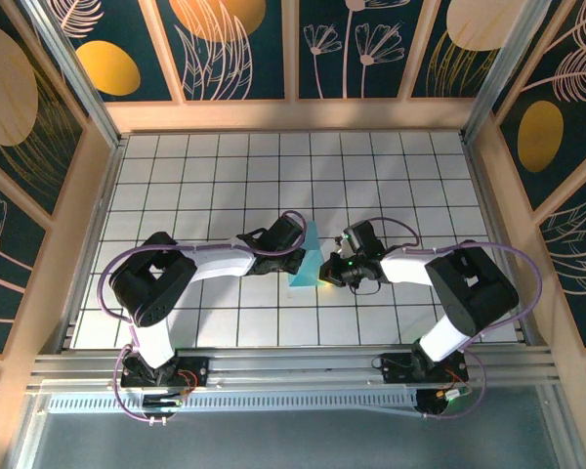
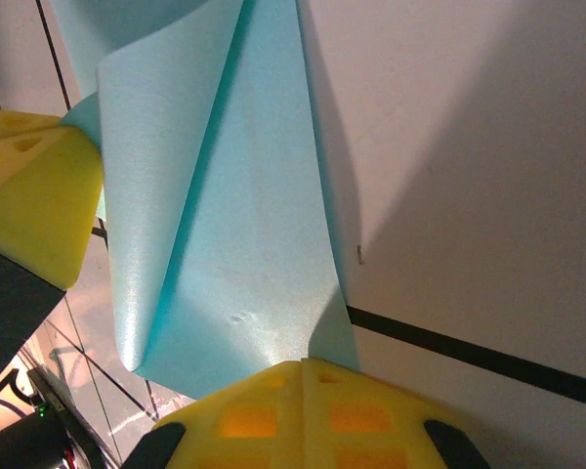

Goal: Fold a paper plane with a square sheet of paper (fold left side to right side)
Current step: Fold the triangle a second time at the center of the table.

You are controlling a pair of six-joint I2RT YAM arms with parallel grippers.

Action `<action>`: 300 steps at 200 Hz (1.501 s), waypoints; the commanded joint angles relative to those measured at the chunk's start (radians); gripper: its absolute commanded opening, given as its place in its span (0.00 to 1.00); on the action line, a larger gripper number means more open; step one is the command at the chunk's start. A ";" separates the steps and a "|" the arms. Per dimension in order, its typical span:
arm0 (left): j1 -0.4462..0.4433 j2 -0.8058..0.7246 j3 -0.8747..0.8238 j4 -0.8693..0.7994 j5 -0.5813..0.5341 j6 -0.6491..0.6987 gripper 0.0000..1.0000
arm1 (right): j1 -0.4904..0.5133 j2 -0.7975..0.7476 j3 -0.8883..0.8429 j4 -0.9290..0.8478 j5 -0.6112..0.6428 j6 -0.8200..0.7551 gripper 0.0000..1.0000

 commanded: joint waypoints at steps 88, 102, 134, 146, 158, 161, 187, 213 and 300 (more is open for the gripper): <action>0.007 0.033 0.013 -0.017 -0.004 0.028 0.00 | 0.007 0.044 -0.010 -0.089 0.072 -0.024 0.00; 0.007 0.032 0.011 -0.018 -0.003 0.028 0.00 | 0.007 0.046 -0.009 -0.088 0.071 -0.024 0.00; 0.006 0.033 0.002 -0.016 -0.008 0.025 0.00 | 0.007 0.048 -0.006 -0.091 0.071 -0.023 0.00; 0.008 0.033 0.002 -0.015 -0.009 0.026 0.00 | 0.007 0.048 -0.006 -0.093 0.071 -0.024 0.00; 0.007 0.035 0.002 -0.015 -0.008 0.025 0.00 | 0.007 0.047 -0.003 -0.094 0.072 -0.024 0.00; 0.008 0.035 0.002 -0.015 -0.008 0.026 0.00 | 0.007 0.047 -0.004 -0.094 0.072 -0.024 0.00; 0.007 0.035 0.000 -0.018 -0.008 0.026 0.00 | 0.007 0.049 -0.003 -0.095 0.074 -0.025 0.00; 0.007 0.025 -0.002 -0.019 -0.001 0.026 0.00 | 0.007 0.049 0.001 -0.098 0.075 -0.024 0.00; 0.008 0.013 -0.038 -0.005 0.010 0.012 0.00 | 0.007 0.056 0.005 -0.101 0.073 -0.027 0.00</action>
